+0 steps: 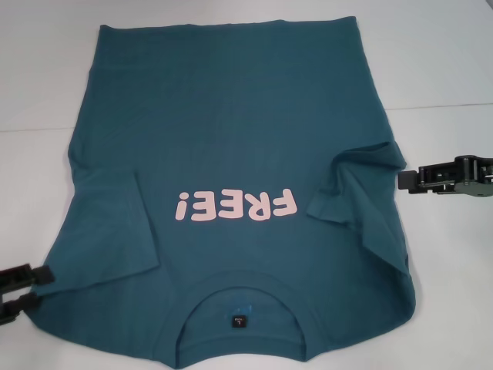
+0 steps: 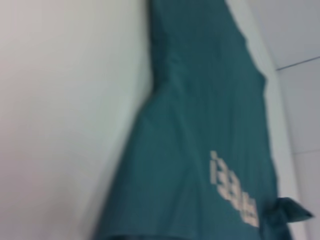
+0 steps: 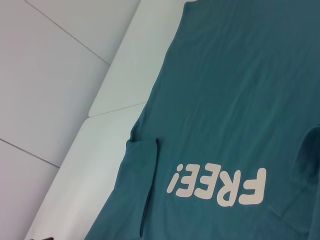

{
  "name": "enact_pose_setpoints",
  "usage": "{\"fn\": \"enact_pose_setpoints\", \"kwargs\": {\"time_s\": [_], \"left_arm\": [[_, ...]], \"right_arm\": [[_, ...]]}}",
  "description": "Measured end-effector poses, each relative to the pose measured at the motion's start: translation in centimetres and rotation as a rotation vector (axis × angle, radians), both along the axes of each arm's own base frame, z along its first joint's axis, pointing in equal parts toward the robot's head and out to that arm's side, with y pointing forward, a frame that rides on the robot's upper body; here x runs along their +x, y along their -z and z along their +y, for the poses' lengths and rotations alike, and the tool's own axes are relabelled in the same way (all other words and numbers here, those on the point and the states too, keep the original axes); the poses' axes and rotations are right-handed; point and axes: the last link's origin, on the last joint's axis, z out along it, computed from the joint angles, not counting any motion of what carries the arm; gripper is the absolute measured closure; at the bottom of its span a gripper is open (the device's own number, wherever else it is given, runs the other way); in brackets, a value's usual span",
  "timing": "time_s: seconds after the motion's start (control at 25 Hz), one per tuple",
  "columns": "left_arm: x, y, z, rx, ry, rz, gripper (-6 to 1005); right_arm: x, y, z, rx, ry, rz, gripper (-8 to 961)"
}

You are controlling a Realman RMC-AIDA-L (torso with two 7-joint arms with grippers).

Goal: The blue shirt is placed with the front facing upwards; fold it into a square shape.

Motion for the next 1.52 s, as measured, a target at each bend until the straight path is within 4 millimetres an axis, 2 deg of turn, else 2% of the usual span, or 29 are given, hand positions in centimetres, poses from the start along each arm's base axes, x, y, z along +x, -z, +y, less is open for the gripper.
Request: {"fn": "enact_pose_setpoints", "kwargs": {"time_s": [0.32, 0.76, 1.52], "left_arm": [[-1.6, 0.0, 0.8, 0.055, -0.065, 0.095, 372], [-2.6, 0.4, 1.2, 0.085, -0.114, 0.126, 373], [-2.2, 1.5, 1.6, 0.030, -0.091, 0.154, 373]], "right_arm": [[0.1, 0.1, 0.2, 0.005, 0.006, 0.002, 557], [0.5, 0.0, 0.2, 0.021, 0.021, 0.001, 560], [0.5, 0.0, 0.1, 0.020, 0.023, 0.003, 561]]}}
